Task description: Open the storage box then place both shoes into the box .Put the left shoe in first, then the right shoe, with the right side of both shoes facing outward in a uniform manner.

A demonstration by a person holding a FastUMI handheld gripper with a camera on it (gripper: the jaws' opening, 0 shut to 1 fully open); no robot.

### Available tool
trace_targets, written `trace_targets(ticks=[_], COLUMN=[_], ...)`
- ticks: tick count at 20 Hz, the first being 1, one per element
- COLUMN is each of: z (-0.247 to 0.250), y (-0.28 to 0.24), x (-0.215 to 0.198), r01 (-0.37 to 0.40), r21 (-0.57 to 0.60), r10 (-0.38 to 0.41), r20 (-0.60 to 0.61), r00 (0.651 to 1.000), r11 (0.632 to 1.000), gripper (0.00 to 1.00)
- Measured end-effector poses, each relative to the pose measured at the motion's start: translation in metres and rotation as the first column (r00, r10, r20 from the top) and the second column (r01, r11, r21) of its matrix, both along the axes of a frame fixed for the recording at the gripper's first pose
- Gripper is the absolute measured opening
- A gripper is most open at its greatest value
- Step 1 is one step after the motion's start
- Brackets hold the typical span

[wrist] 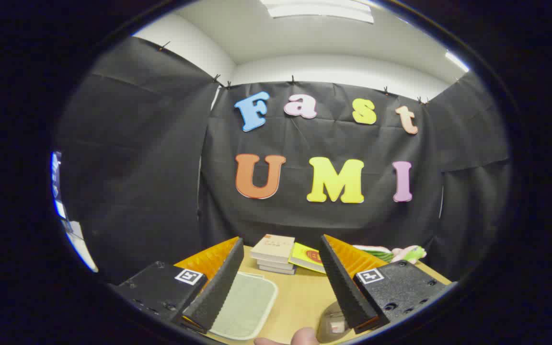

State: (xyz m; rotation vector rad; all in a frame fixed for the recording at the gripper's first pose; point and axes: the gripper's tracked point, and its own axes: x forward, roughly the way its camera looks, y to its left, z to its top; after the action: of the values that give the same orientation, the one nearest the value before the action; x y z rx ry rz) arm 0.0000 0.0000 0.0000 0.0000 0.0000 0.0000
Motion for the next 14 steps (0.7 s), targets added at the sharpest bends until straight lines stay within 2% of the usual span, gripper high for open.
trace_targets(ticks=[4, 6, 11, 14], z=[-0.004, -0.009, -0.03, -0.027], y=[-0.014, -0.019, -0.051, -0.078], x=[0.011, 0.012, -0.007, -0.027], r01=[0.03, 0.022, 0.039, 0.065], r21=[-0.062, -0.077, 0.013, 0.071], r10=[-0.029, -0.022, -0.039, -0.066], r20=[0.018, 0.003, -0.024, 0.001], r00=[0.999, 1.0, 0.999, 0.998], r11=[0.998, 0.997, 0.999, 0.995], gripper=[1.0, 1.0, 1.0, 1.0])
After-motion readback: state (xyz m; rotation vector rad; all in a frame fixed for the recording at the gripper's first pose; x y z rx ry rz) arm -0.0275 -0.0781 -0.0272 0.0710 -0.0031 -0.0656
